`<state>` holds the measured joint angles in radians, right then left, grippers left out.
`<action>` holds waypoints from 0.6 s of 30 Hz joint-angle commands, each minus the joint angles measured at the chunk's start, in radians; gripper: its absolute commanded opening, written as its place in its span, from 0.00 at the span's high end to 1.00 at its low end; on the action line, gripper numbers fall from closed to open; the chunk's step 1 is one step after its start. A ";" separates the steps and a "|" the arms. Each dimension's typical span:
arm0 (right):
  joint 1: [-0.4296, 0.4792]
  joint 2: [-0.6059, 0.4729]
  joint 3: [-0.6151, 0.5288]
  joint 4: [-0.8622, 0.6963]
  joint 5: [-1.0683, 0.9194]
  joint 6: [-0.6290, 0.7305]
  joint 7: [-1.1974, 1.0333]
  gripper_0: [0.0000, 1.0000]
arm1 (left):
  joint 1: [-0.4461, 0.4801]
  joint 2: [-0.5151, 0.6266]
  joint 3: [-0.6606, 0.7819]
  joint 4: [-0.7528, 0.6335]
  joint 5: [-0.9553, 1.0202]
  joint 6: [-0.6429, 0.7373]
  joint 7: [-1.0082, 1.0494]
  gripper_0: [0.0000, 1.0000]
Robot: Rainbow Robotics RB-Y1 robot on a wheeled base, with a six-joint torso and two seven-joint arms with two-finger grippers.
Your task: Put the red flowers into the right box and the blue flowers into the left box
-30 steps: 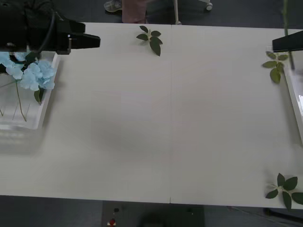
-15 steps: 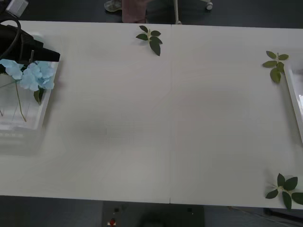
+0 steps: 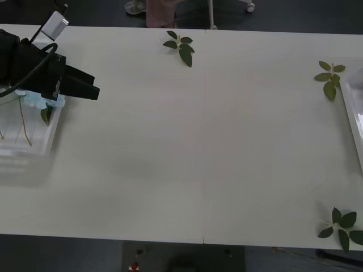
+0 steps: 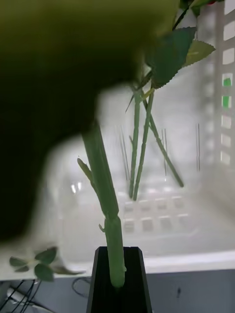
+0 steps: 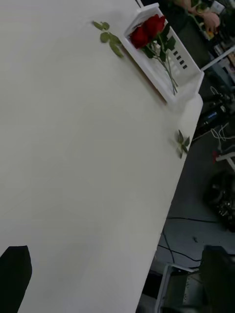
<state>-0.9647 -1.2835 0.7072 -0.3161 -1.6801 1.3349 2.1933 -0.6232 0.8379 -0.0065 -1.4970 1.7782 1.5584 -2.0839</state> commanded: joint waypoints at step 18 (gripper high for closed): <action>0.136 0.145 -0.005 0.074 -0.023 -0.273 0.045 1.00 | 0.002 -0.094 0.008 -0.034 -0.163 0.035 -0.621 0.00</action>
<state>-0.8138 -1.1233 0.7072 -0.2649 -1.6947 1.0660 2.2004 -0.6231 0.7542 -0.0065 -1.5612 1.6207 1.5993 -2.7037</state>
